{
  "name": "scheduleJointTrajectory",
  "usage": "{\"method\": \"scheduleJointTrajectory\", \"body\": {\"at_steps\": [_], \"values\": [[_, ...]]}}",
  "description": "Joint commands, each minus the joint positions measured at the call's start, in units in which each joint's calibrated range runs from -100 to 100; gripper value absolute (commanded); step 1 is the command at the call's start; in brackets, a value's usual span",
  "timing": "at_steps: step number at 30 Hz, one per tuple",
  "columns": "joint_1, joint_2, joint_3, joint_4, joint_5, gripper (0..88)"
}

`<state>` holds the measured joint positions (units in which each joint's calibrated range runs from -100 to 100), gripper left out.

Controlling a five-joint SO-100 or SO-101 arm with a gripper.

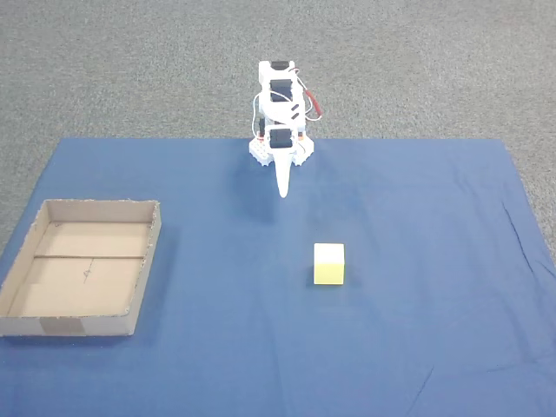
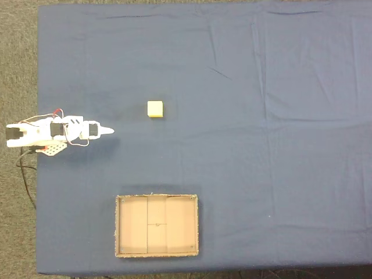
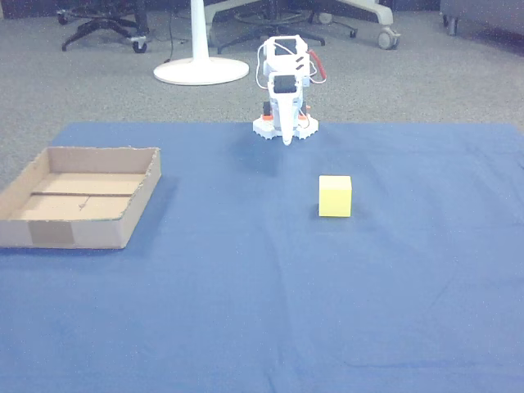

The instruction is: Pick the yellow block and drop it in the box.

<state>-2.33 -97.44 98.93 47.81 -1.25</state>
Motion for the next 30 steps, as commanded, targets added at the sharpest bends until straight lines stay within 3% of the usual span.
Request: {"method": "scheduleJointTrajectory", "body": {"at_steps": [1, 14, 16, 18, 20, 21, 24, 30], "values": [[0.17, -0.11, 0.89, -0.06, 0.20, 0.3], [0.01, -0.11, 0.79, 0.02, 0.98, 0.2], [1.35, 0.14, -2.19, 0.85, -0.68, 0.2], [3.39, 8.08, -15.95, 3.25, -1.17, 11.1], [4.57, 20.24, -31.97, 11.60, -2.93, 40.3], [4.18, 28.09, -40.11, 13.67, -3.22, 45.1], [1.90, 48.35, -59.02, 17.88, 1.27, 45.3], [-7.46, 79.33, -79.66, 18.13, 0.24, 48.8]]}}
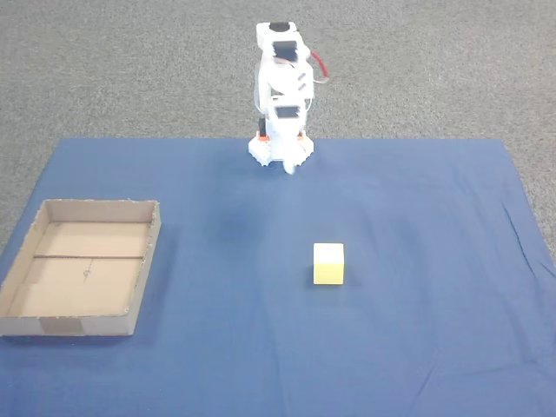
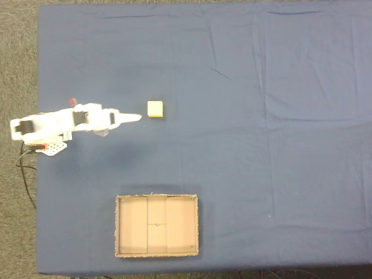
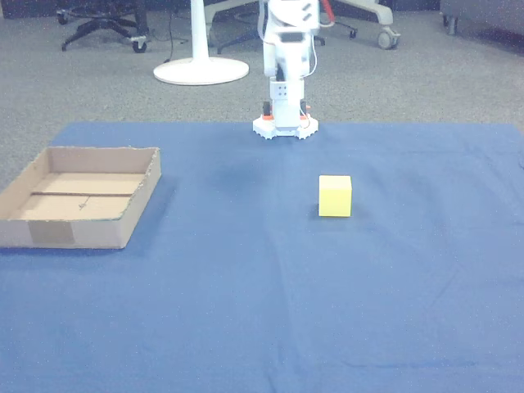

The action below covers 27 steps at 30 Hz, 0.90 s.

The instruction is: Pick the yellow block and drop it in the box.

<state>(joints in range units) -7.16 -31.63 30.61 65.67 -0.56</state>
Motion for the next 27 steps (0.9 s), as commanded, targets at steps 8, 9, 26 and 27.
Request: {"method": "scheduleJointTrajectory", "body": {"at_steps": [8, 9, 26, 27], "values": [[-5.31, 40.37, -34.23, 4.15, -1.61, 48.8], [-5.70, 41.97, -35.22, 3.57, -1.86, 48.9], [-6.41, 65.44, -54.77, 4.64, -3.17, 29.9], [-6.72, 65.36, -54.41, 4.64, -3.03, 25.6]]}}
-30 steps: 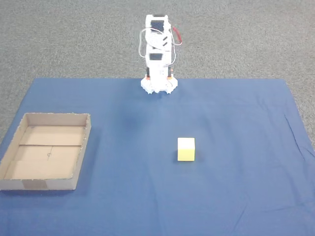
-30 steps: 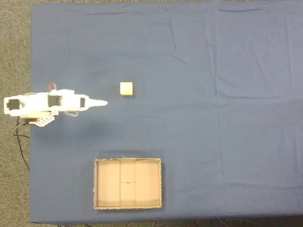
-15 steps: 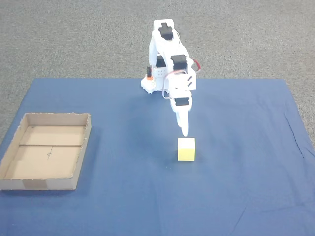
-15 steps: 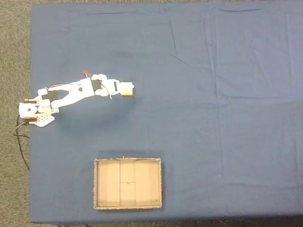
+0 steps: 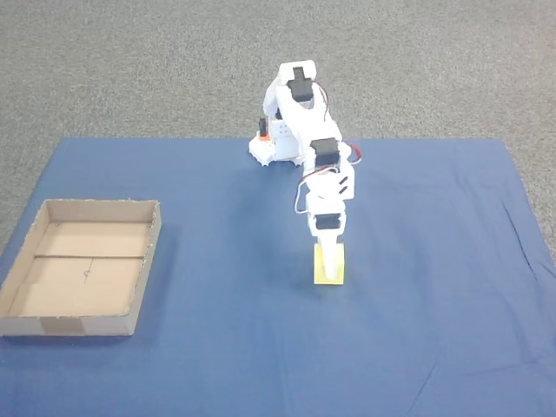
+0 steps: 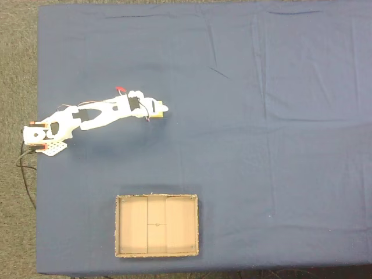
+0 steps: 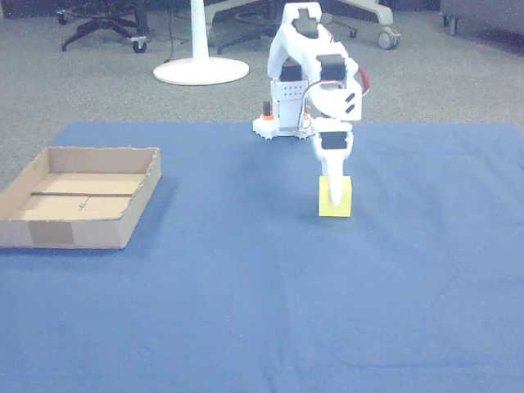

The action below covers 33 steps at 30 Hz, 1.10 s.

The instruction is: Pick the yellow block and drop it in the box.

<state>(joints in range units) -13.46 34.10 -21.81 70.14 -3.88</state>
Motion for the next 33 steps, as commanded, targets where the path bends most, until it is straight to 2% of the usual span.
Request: {"method": "scheduleJointTrajectory", "body": {"at_steps": [1, 3, 7, 9, 11, 14, 16, 17, 19, 21, 24, 28, 33], "values": [[-0.58, -0.63, -1.45, 0.34, 0.44, 22.5], [-0.90, -0.96, -0.72, 0.34, 0.73, 18.4], [-0.27, -5.02, 1.45, 0.09, 1.37, 17.4], [1.62, -16.50, 8.33, -0.57, 1.76, 17.7], [5.55, -38.03, 19.19, -2.47, 2.20, 17.6], [18.84, -64.11, 19.19, 0.84, 4.35, 17.6], [34.18, -68.33, 13.40, -0.07, 6.25, 18.0], [42.04, -68.76, 15.21, -5.20, 6.59, 17.8], [50.70, -64.11, 19.73, -17.52, 8.50, 18.1], [53.92, -54.32, 20.46, -23.22, 11.97, 18.1], [55.26, -35.58, 13.03, -22.31, 15.58, 17.8], [53.68, -14.13, 2.63, -19.09, 17.78, 16.6], [54.47, -0.80, -7.96, -14.54, 20.42, 16.8]]}}
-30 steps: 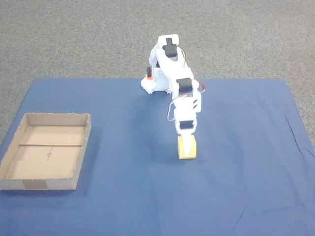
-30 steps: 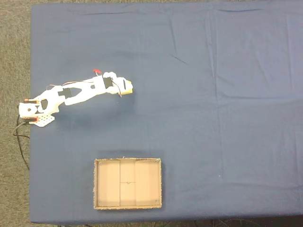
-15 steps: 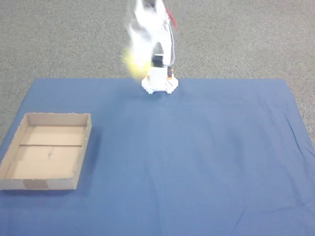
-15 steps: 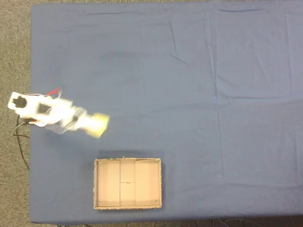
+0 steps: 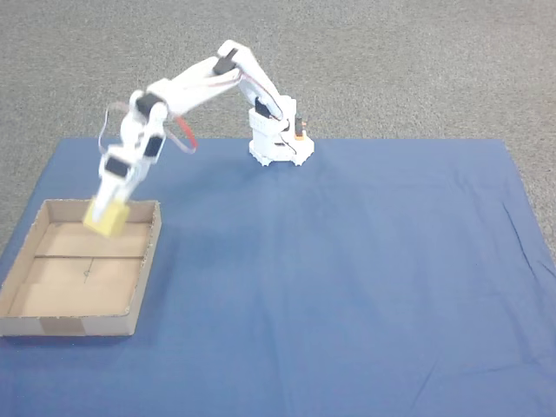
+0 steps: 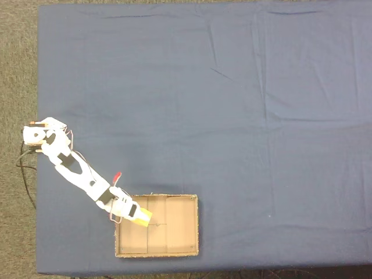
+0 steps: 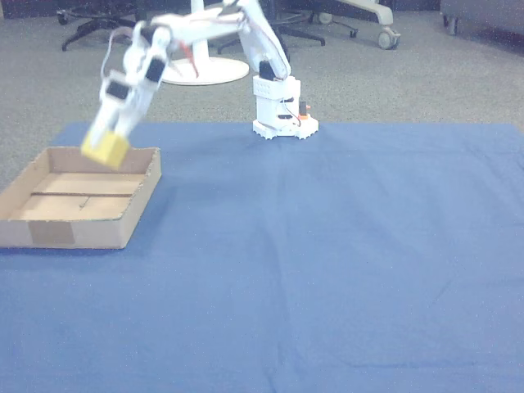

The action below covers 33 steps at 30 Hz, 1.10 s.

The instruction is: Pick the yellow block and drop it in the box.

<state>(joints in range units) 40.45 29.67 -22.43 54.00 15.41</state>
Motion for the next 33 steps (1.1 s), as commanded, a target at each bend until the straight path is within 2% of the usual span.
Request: {"method": "scheduleJointTrajectory", "body": {"at_steps": [1, 3, 5, 10, 11, 12, 13, 14, 16, 17, 19, 21, 22, 26, 33], "values": [[0.80, 4.82, -9.15, 1.94, 1.17, 16.8], [1.04, 6.17, -11.95, 3.18, 1.27, 20.1], [1.04, 5.75, -10.96, 3.01, 1.71, 49.2], [1.27, 3.55, -7.88, 0.03, 0.88, 51.3], [1.04, 2.12, -6.89, -0.38, 0.78, 49.8], [0.25, -1.43, -4.35, -1.12, 0.24, 44.7], [-1.64, -8.27, 0.08, -3.36, -1.32, 29.8], [-4.63, -16.71, 3.97, -5.18, -2.88, 18.7], [-13.83, -35.53, 11.67, -6.58, -2.59, 1.0], [-19.18, -45.07, 17.55, -5.51, -2.34, 0.2], [-29.32, -66.27, 34.20, 0.94, -4.93, 0.2], [-39.07, -88.22, 56.37, 8.55, -6.20, 0.2], [-42.30, -97.76, 68.14, 8.88, -7.08, 0.2], [-41.28, -115.40, 99.54, 1.36, -7.47, 0.2], [-41.83, -126.80, 121.89, -7.74, -7.62, 0.2]]}}
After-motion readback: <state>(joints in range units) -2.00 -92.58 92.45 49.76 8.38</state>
